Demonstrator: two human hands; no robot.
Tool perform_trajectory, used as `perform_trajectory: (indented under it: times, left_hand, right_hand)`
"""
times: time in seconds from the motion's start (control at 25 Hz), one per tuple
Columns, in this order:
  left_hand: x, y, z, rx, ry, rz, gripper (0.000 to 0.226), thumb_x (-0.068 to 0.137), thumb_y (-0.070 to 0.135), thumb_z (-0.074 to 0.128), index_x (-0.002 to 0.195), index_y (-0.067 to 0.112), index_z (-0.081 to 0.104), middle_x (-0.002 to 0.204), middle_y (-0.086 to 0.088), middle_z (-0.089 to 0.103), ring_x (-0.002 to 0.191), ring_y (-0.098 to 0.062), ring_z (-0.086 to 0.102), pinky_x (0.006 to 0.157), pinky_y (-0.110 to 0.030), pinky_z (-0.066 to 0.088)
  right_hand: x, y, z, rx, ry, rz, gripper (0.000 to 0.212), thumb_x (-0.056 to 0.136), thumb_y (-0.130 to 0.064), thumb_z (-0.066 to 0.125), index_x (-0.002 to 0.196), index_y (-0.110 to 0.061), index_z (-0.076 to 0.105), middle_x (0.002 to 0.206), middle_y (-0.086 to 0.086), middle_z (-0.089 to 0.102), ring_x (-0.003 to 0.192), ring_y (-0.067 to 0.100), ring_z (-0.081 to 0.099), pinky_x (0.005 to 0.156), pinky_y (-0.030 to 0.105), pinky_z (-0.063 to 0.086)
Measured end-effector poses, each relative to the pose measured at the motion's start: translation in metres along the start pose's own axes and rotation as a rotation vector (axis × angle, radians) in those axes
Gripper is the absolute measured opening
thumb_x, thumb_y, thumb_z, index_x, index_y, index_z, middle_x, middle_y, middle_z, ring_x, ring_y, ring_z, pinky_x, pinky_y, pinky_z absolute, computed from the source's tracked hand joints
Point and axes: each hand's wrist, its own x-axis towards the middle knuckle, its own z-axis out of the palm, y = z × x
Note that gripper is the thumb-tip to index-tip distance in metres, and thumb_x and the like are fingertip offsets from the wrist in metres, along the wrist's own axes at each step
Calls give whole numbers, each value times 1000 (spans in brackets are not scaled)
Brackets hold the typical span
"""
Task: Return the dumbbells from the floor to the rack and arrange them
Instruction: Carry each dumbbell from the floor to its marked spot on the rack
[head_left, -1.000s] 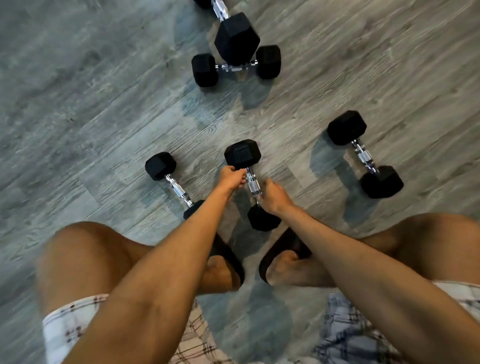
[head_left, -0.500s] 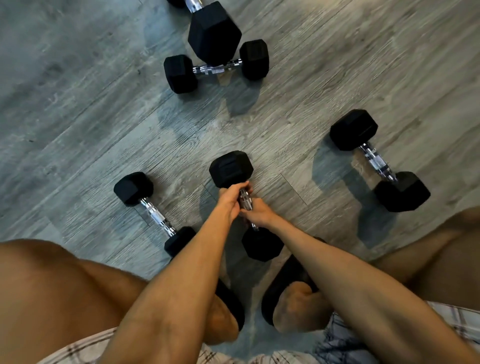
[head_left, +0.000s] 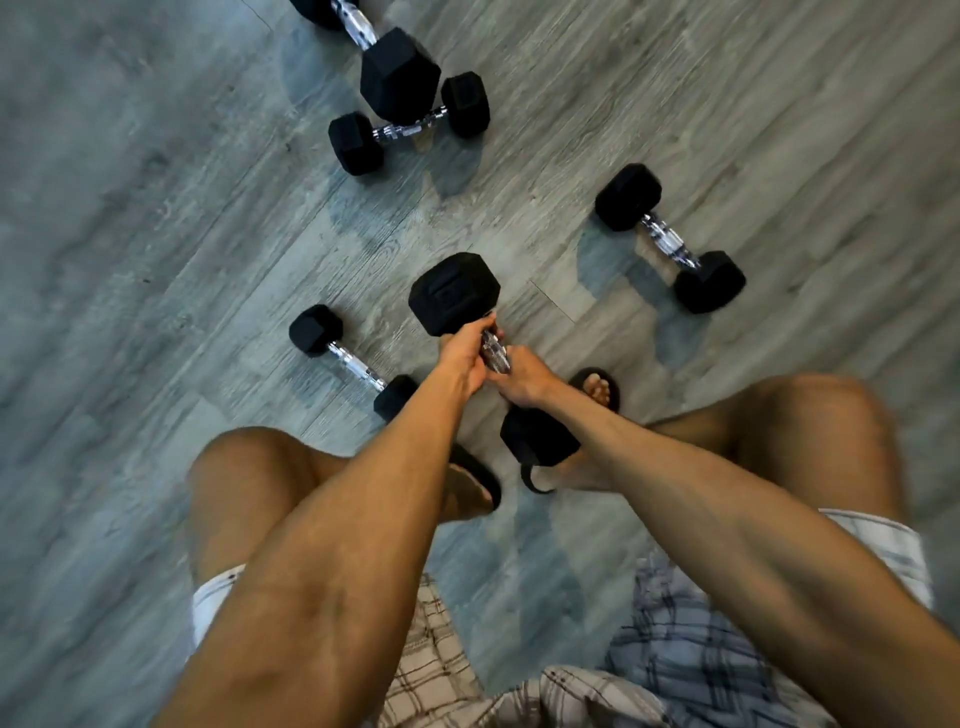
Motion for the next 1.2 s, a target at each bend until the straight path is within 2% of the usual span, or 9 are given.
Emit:
perform_trajectory:
  times: [0.12, 0.16, 0.32, 0.4, 0.48, 0.6, 0.76, 0.96, 1.2]
  left_hand:
    - [-102, 14, 3, 85, -46, 4, 15, 88, 0, 63, 75, 7, 60, 44, 0, 58, 37, -8, 57, 40, -19, 48]
    - [-138, 19, 3, 116, -63, 7, 16, 88, 0, 62, 74, 7, 59, 43, 1, 58, 37, -7, 57, 40, -18, 48]
    - [-266, 33, 5, 265, -121, 22, 17, 87, 1, 63, 74, 9, 58, 43, 1, 57, 37, -7, 56, 41, -18, 48]
    - [-321, 39, 4, 355, -171, 29, 15, 86, 2, 65, 75, 10, 57, 49, -1, 56, 39, -8, 57, 41, -18, 48]
    - [-364, 43, 2, 449, -233, 33, 15, 87, 1, 63, 75, 10, 57, 58, -4, 55, 38, -8, 57, 42, -18, 48]
    - [-406, 42, -3, 599, -314, 31, 17, 90, 0, 57, 76, 10, 58, 67, -5, 52, 43, -10, 58, 47, -20, 48]
    - [-440, 24, -8, 818, -402, 17, 16, 92, 0, 54, 79, 8, 57, 71, -6, 51, 63, -16, 54, 60, -25, 46]
    - [-465, -27, -15, 1082, -461, -41, 12, 90, 1, 56, 80, 8, 58, 70, -5, 52, 51, -13, 56, 54, -24, 48]
    - [-498, -125, -33, 1377, -497, -81, 9, 92, 4, 58, 83, 5, 59, 73, -7, 56, 65, -18, 55, 61, -28, 48]
  right_hand:
    - [-99, -43, -17, 59, 41, 13, 21, 90, -20, 63, 71, -18, 54, 59, 2, 56, 41, 7, 53, 39, 19, 40]
    - [-131, -57, -22, 78, 47, 25, 22, 89, -20, 63, 70, -18, 54, 58, 2, 56, 40, 7, 52, 41, 21, 40]
    - [-251, -105, -35, 166, 100, 67, 21, 88, -16, 61, 69, -18, 54, 60, 4, 57, 50, 17, 54, 41, 21, 40]
    - [-302, -125, -38, 228, 145, 90, 24, 87, -16, 59, 64, -20, 52, 54, 6, 57, 46, 21, 57, 43, 25, 44]
    - [-343, -141, -36, 262, 204, 112, 23, 85, -14, 57, 63, -19, 52, 55, 7, 59, 51, 26, 60, 53, 35, 50]
    - [-387, -151, -27, 307, 250, 122, 20, 83, -12, 54, 63, -15, 54, 58, 12, 63, 53, 24, 62, 67, 39, 54]
    - [-432, -148, -7, 457, 363, 154, 21, 85, -9, 54, 65, -15, 54, 55, 8, 60, 50, 22, 60, 63, 33, 51]
    - [-476, -116, 28, 666, 497, 221, 18, 82, -7, 57, 65, -15, 54, 56, 6, 60, 50, 21, 59, 66, 36, 52]
    - [-533, -53, 79, 970, 642, 293, 13, 81, -7, 56, 69, -12, 54, 60, 8, 60, 52, 24, 58, 65, 40, 51]
